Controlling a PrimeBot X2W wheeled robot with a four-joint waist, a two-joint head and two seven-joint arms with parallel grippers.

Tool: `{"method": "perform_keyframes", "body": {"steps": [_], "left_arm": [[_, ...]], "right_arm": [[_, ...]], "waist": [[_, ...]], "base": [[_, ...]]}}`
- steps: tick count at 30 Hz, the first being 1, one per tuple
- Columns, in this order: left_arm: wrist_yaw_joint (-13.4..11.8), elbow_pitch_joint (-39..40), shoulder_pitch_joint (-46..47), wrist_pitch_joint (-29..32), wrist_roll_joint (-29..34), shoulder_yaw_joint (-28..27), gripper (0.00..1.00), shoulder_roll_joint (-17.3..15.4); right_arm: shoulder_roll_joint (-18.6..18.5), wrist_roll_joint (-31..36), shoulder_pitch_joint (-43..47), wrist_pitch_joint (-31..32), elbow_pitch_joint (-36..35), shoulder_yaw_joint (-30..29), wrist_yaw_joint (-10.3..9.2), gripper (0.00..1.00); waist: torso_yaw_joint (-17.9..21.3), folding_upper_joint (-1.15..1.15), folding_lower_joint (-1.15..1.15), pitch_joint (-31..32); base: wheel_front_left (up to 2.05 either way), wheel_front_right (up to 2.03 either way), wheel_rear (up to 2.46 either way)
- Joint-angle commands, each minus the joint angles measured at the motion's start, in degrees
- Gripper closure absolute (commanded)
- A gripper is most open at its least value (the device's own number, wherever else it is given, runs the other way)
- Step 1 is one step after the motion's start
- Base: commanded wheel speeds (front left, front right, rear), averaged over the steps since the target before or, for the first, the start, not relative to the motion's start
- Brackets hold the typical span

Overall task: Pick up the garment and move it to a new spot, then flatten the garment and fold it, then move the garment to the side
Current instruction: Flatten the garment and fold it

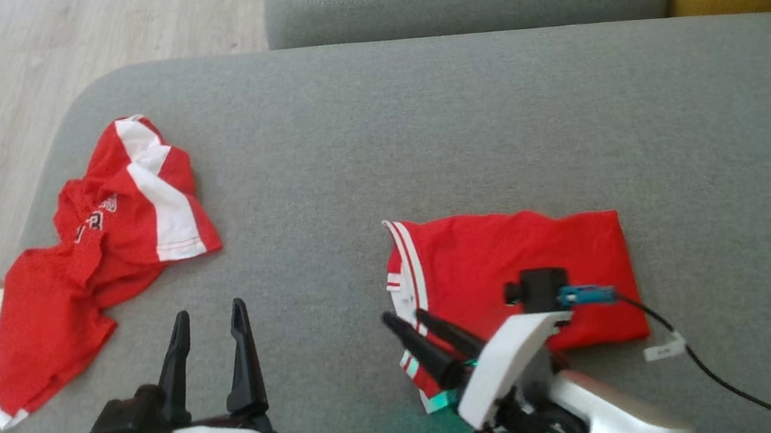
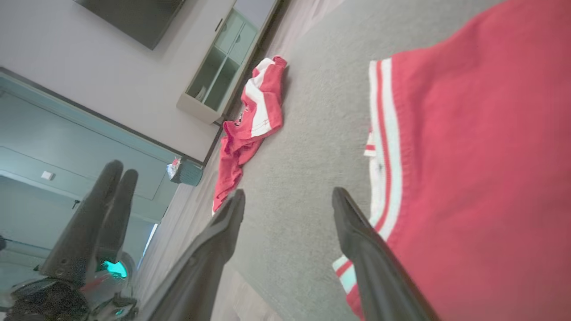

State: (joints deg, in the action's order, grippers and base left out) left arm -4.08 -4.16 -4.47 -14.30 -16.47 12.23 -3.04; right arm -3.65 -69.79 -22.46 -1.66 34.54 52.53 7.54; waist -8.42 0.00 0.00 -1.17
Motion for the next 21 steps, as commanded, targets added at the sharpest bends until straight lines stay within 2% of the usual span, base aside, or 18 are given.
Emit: {"method": "perform_keyframes", "body": {"steps": [1, 4, 7, 12, 15, 16, 18, 21], "left_arm": [[-0.1, 1.5, 2.1, -0.7, -0.2, -2.0, 0.0, 0.2], [-0.2, 1.8, 1.9, -0.7, -0.4, -2.0, 0.0, 0.2], [-0.2, 2.1, 1.9, -0.7, -0.4, -2.1, 0.0, 0.2], [-0.6, 3.7, 2.0, -0.7, -0.6, -2.5, 0.0, 0.2], [-1.1, 5.2, 2.4, -0.7, -0.7, -2.8, 0.0, 0.2], [-1.1, 5.2, 2.4, -0.7, -0.7, -2.8, 0.0, 0.2], [-1.5, 6.1, 2.5, -0.7, -0.7, -3.2, 0.0, 0.2], [-1.7, 6.8, 2.4, -0.7, 0.2, -3.4, 0.0, 0.2]], "right_arm": [[0.8, -1.3, -3.7, -1.6, -2.1, 1.3, -0.05, 0.0], [0.8, -3.9, -7.0, -3.6, -1.1, 3.0, -0.05, 0.0], [0.8, -1.3, -12.4, -6.6, 2.8, 3.4, -0.05, 0.0], [0.6, 9.5, -19.8, -10.5, 10.0, 1.1, -0.05, 0.0], [-4.4, 24.1, -23.7, -12.7, 10.4, 2.8, -0.05, 0.0], [-4.4, 24.1, -23.7, -12.7, 10.4, 2.8, -0.05, 0.0], [-7.5, 29.4, -22.9, -13.2, 9.7, -1.1, -0.05, 0.0], [-11.0, 36.6, -19.6, -13.3, 5.0, -11.4, -0.05, 0.0]], "waist": [[0.5, 0.0, 0.0, 0.3], [1.9, 0.0, 0.0, 0.8], [3.8, 0.0, 0.0, 1.2], [7.0, 0.0, 0.0, 1.6], [8.1, 0.0, 0.0, 1.7], [8.1, 0.0, 0.0, 1.7], [8.7, 0.0, 0.0, 1.7], [9.3, 0.0, 0.0, 1.6]], "base": [[0.0, 0.0, 0.0], [0.0, 0.0, 0.0], [0.0, 0.0, 0.0], [0.0, 0.0, 0.0], [0.0, 0.0, 0.0], [0.0, 0.0, 0.0], [0.0, 0.0, 0.0], [0.0, 0.0, 0.0]]}}
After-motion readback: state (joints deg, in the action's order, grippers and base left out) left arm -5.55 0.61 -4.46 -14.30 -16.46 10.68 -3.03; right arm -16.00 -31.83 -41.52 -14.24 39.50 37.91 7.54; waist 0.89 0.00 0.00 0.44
